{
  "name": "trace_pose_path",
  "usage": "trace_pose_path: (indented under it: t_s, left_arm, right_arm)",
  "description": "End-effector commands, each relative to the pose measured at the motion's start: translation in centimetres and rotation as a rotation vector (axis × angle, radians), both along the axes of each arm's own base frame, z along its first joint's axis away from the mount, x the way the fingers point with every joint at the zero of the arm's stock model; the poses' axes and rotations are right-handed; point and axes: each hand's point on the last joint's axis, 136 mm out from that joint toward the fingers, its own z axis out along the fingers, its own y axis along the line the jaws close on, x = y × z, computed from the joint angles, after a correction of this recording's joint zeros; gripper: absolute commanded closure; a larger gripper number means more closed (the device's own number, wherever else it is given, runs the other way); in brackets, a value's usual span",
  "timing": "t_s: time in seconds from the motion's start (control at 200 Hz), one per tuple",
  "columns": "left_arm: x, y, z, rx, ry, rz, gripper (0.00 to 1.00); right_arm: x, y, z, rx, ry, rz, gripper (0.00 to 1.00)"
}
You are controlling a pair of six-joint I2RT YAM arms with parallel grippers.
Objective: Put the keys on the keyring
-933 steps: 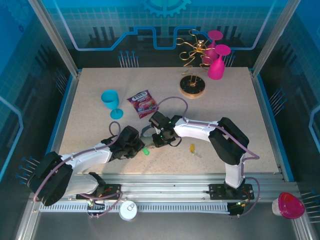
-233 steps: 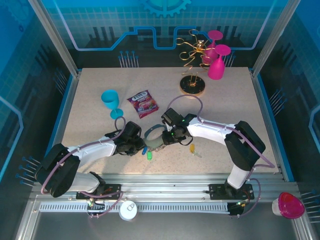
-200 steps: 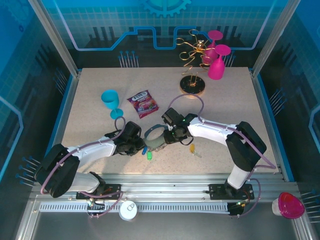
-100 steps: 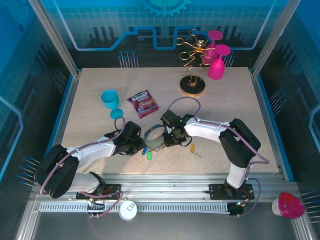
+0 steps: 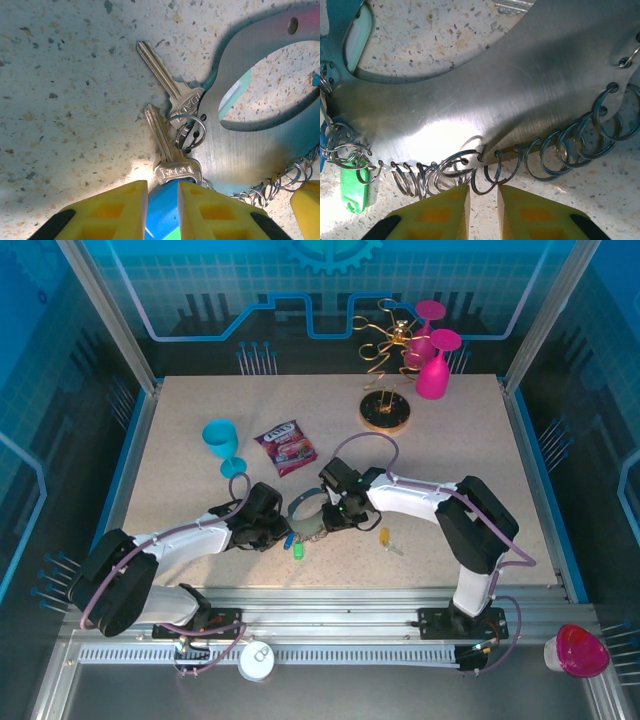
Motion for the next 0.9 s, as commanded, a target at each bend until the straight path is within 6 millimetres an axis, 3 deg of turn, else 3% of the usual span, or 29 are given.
trace_pose_path:
  t_s: [0.0,0.26,0.44,0.605,0.896]
  left_arm:
    - [-0.5,0.5,-0.2,0.017,0.01,0.016,0.77]
    - [-0.5,0.5,-0.1,0.016,0.008,0.017,0.77]
    - [-0.6,0.6,-0.2,0.017,0.007,0.023,0.77]
    - [-0.5,0.5,-0.1,0.014,0.003,0.022,0.77]
    - [-0.6,0.8,0.1,0.018,-0.002,0.027,0.77]
  right_arm:
    - [0.9,-0.2,-0.2,-0.028,-0.007,-0.024,0.76]
    - [1.8,0.3,1.8,0.015,-0.05,-0.049,0.72]
    - [2.8,-1.1,3.5,0.059,-0.077,-0.125,0.71]
    - [3.1,-2.1,3.0,0.059,-0.05,-0.16,0.72]
    - [2.4,-1.2,1.4,0.087,0.023,-0.165,0.73]
